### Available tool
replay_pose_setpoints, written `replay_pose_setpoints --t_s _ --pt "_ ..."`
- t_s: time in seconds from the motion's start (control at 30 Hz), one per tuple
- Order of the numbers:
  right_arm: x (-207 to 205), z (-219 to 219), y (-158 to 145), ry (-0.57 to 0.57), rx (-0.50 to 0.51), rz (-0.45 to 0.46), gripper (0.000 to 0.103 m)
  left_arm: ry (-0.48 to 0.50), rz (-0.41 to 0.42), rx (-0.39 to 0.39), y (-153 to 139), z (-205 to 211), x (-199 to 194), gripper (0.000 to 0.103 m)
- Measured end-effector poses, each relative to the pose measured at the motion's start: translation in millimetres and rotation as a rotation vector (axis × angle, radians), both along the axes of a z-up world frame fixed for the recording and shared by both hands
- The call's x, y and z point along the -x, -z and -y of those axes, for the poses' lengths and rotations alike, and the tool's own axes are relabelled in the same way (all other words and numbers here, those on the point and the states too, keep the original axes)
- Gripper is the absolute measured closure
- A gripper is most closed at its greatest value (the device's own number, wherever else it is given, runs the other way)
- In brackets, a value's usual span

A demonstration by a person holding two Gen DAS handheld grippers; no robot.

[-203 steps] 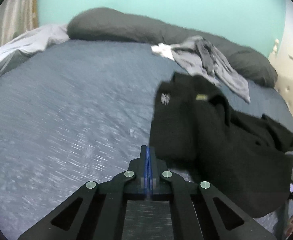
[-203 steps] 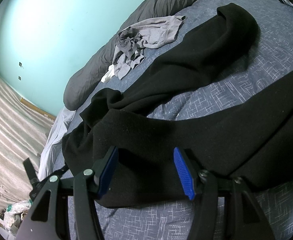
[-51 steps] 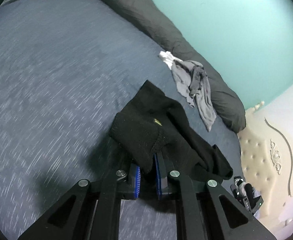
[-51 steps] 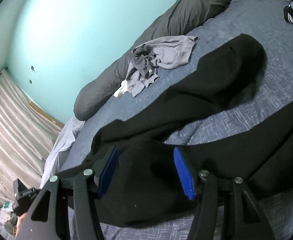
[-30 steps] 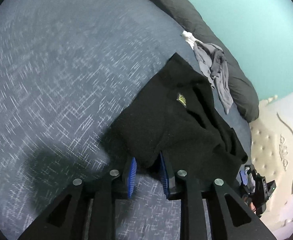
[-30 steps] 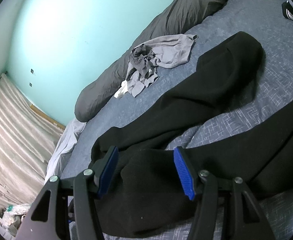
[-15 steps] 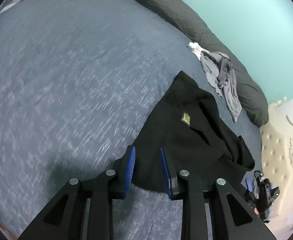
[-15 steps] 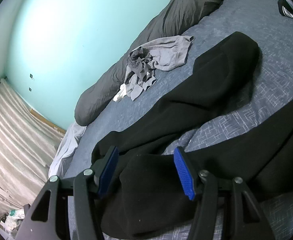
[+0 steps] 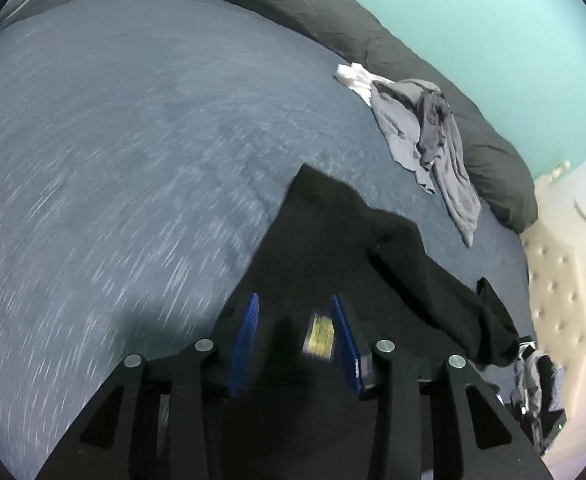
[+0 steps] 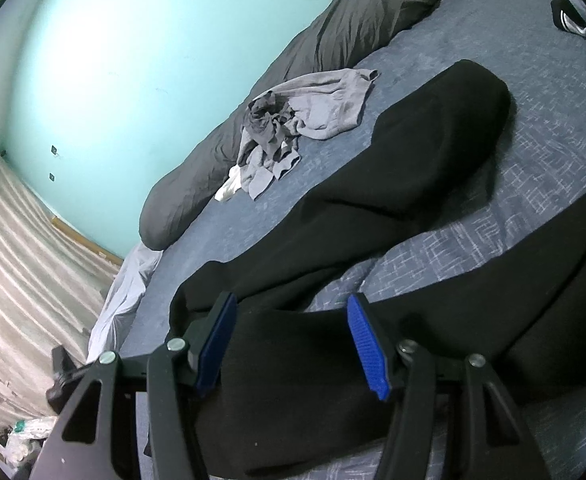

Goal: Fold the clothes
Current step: 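Grasp the black garment again with the left gripper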

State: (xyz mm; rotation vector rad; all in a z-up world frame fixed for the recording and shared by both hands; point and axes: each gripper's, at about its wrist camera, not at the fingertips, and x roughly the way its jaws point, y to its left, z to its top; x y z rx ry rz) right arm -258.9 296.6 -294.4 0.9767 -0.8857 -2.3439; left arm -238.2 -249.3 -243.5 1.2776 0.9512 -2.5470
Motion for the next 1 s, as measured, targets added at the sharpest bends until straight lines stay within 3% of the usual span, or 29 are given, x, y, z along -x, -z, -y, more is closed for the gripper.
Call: replay_pose_setpoints --t_s 0.13,0.43,0.77,1.0 --pt "1.8 3.4 5.7 -0.018 -0.007 0.023 0.044 0.043 -0.011 0.03 2.7 5.4 43.8 0.061" --pt "3.7 8.6 8.0 -0.038 -0.035 0.018 0.044 0.05 0.004 0.0 22.7 29.7 103.2 0.056" --pt "3.9 16.9 15.6 -0.055 -0.051 0.033 0.044 0.087 -0.019 -0.074 32.9 30.8 126.4 0.058" --pt "3.6 14.2 16.5 -0.044 -0.046 0.038 0.044 0.131 -0.019 -0.074 30.0 21.7 122.0 0.074"
